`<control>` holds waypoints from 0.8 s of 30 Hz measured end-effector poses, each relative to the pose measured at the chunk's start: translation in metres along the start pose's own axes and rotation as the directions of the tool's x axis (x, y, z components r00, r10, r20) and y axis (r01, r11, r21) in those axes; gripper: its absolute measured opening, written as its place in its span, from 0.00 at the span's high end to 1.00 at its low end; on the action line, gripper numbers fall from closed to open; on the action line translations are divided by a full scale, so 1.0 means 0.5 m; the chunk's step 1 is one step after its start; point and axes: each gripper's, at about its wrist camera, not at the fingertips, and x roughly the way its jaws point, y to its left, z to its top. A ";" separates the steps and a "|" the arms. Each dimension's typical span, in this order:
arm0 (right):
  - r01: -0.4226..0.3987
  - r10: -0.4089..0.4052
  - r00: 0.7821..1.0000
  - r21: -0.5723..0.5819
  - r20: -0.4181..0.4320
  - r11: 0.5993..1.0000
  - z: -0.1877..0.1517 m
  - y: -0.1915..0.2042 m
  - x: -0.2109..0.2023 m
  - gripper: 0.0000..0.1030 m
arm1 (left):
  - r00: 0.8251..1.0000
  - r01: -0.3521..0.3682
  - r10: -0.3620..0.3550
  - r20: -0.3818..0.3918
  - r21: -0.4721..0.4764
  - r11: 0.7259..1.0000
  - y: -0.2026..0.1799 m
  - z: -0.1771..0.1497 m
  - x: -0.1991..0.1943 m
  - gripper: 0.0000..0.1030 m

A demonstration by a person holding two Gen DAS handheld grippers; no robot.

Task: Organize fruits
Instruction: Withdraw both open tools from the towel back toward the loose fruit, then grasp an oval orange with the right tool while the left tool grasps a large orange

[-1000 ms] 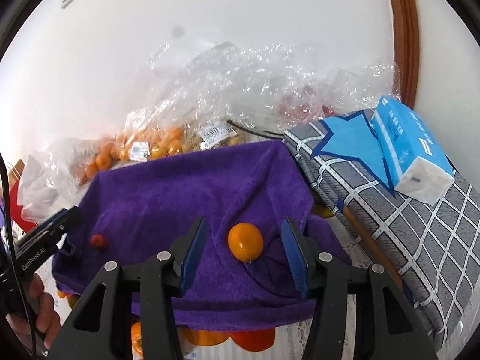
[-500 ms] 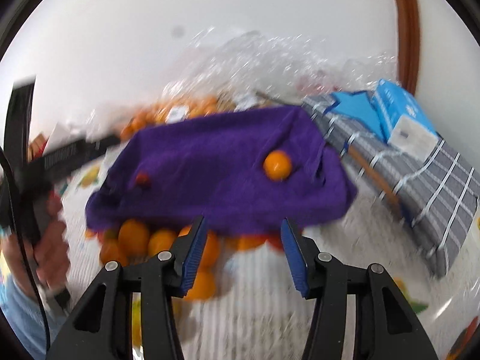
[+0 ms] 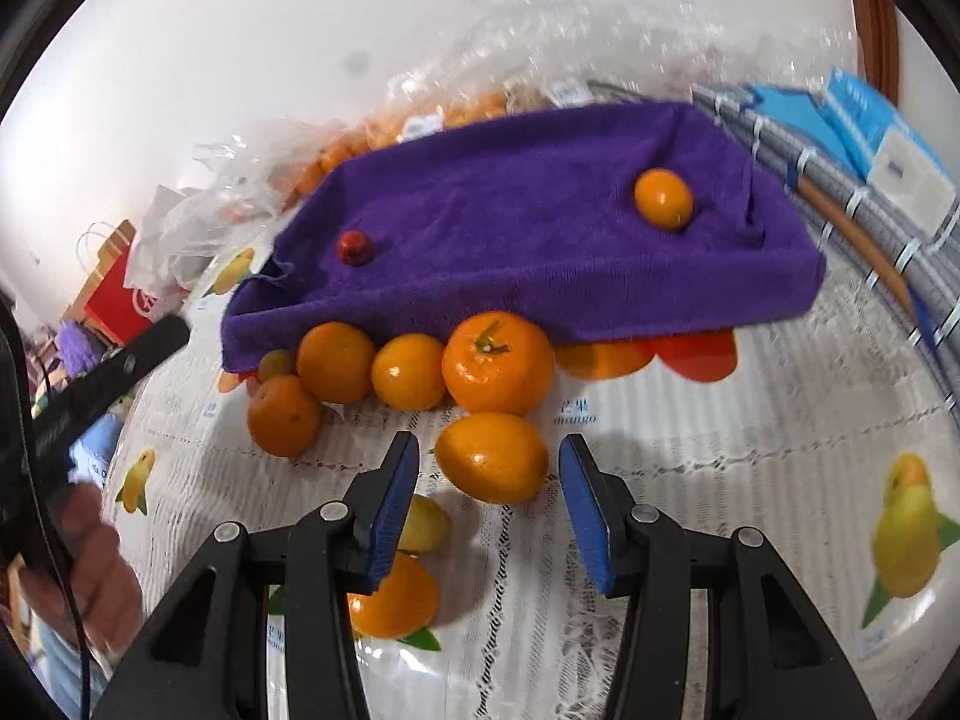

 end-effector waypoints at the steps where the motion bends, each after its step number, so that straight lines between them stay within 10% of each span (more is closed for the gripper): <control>1: 0.009 -0.009 1.000 0.003 -0.007 1.000 0.001 0.002 0.007 0.52 | 1.000 0.011 -0.012 -0.010 -0.020 1.000 0.009 -0.007 0.006 0.52; 24: 0.228 -0.227 0.965 0.008 0.132 0.974 -0.077 -0.109 -0.107 0.61 | 0.975 0.129 -0.105 -0.198 0.110 0.985 -0.071 -0.049 0.073 0.45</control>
